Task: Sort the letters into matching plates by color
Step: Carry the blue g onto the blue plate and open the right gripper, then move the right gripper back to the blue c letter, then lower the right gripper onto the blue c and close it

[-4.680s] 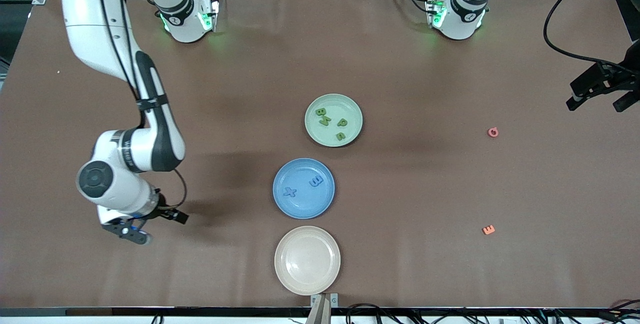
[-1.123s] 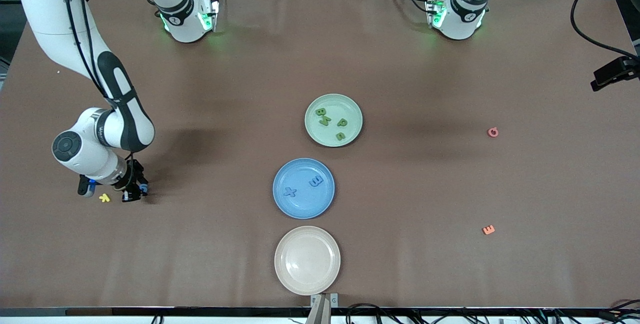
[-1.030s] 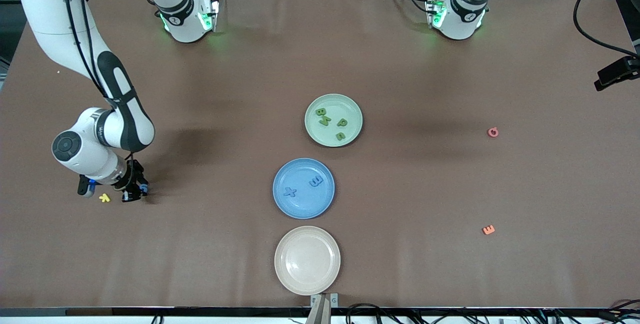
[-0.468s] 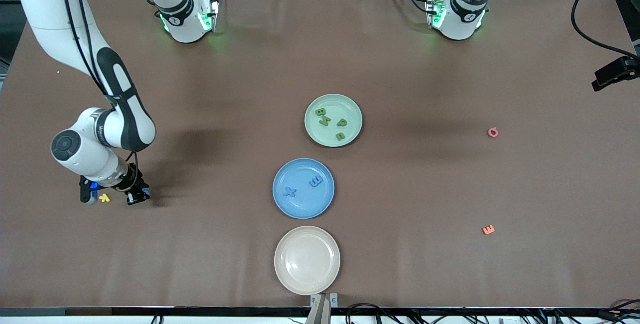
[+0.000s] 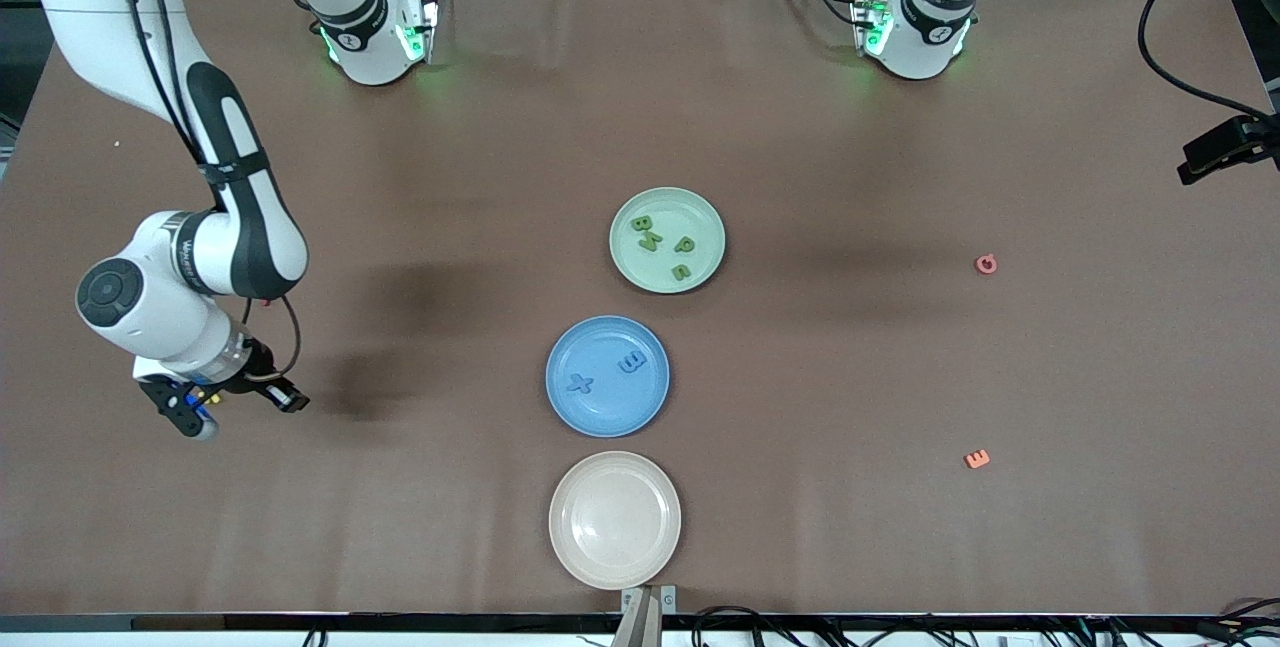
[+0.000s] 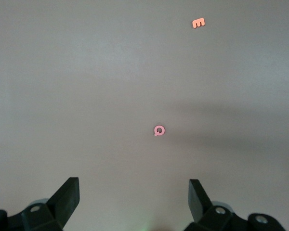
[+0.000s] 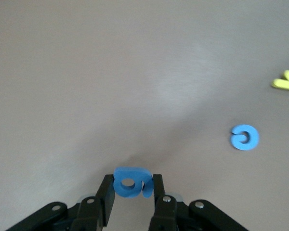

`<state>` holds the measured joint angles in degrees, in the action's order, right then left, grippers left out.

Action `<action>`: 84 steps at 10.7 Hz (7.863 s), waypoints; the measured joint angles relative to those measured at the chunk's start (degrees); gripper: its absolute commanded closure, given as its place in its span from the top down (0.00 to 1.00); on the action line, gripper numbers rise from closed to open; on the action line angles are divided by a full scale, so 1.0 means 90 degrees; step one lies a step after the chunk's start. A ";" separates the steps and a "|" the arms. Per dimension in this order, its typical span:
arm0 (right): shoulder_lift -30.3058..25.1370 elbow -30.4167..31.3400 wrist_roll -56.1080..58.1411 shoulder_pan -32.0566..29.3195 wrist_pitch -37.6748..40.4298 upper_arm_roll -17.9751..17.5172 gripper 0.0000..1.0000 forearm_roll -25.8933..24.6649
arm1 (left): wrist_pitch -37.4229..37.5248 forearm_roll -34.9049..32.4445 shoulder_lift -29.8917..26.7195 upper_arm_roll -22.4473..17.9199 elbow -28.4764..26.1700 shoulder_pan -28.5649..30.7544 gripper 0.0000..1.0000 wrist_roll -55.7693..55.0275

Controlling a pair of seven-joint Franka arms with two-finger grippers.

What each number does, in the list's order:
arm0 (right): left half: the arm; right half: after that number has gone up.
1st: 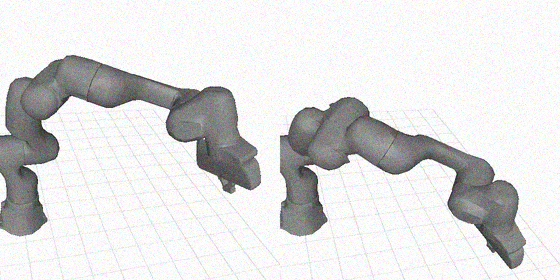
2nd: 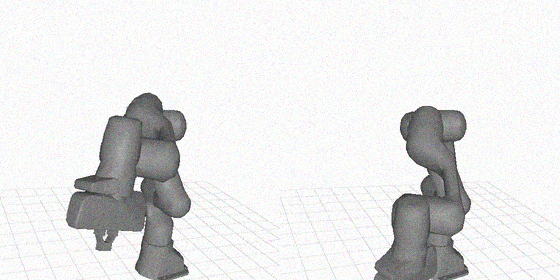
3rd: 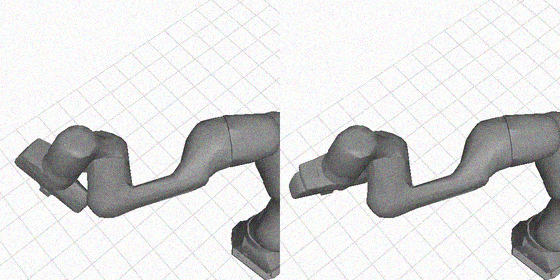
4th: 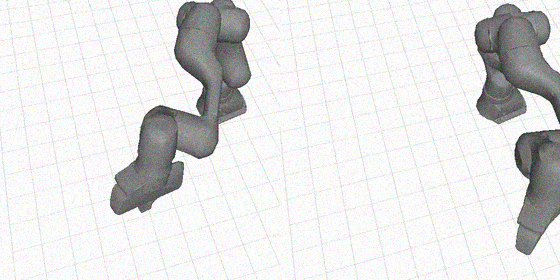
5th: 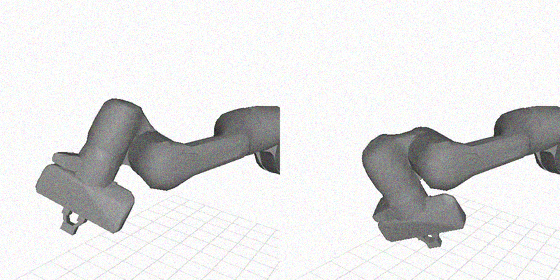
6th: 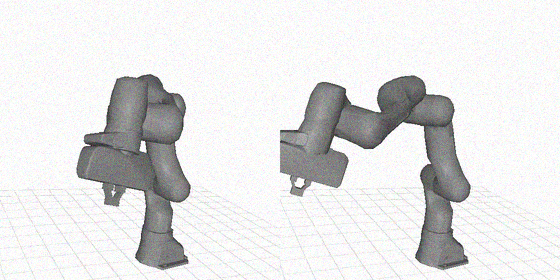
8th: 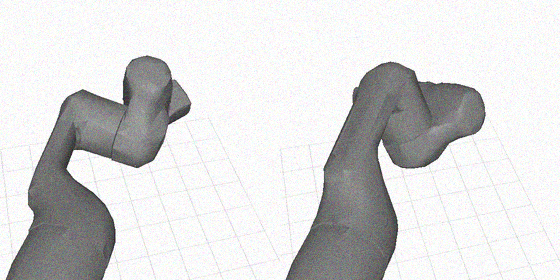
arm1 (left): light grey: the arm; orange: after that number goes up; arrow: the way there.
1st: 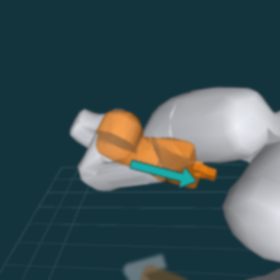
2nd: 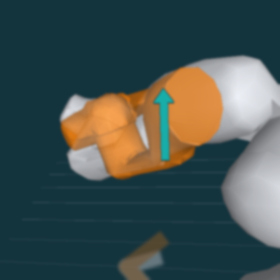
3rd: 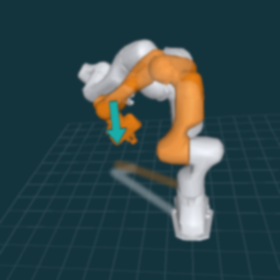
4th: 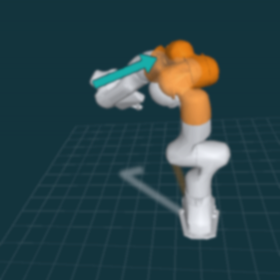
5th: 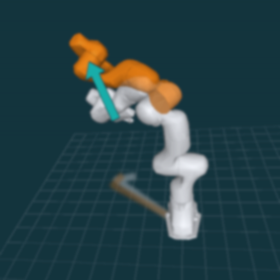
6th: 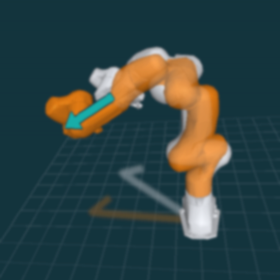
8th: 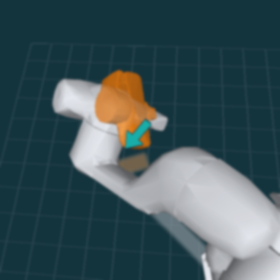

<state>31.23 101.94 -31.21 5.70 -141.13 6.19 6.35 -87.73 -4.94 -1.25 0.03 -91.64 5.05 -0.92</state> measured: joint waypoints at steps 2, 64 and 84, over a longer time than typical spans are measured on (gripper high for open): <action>0.0001 -0.0180 0.1050 0.0306 0.0026 -0.0011 0.27 -0.0029 | -0.0038 0.0000 0.0074 0.0001 0.0000 0.0000 1.00 0.0000; 0.0864 0.0125 0.3503 -0.1218 -0.0378 -0.0035 0.43 0.0106 | -0.1163 0.0585 0.0099 0.0970 -0.0242 0.0053 1.00 -0.0559; 0.0541 -0.0420 0.1003 0.0446 -0.0246 -0.0587 0.13 0.0131 | -0.1303 0.0584 0.0322 0.1076 -0.0276 -0.0039 1.00 -0.0558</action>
<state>36.10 98.16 -22.19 9.71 -143.35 0.91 7.53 -99.46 0.31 1.65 9.72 -94.13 4.70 -5.94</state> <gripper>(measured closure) 0.656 0.000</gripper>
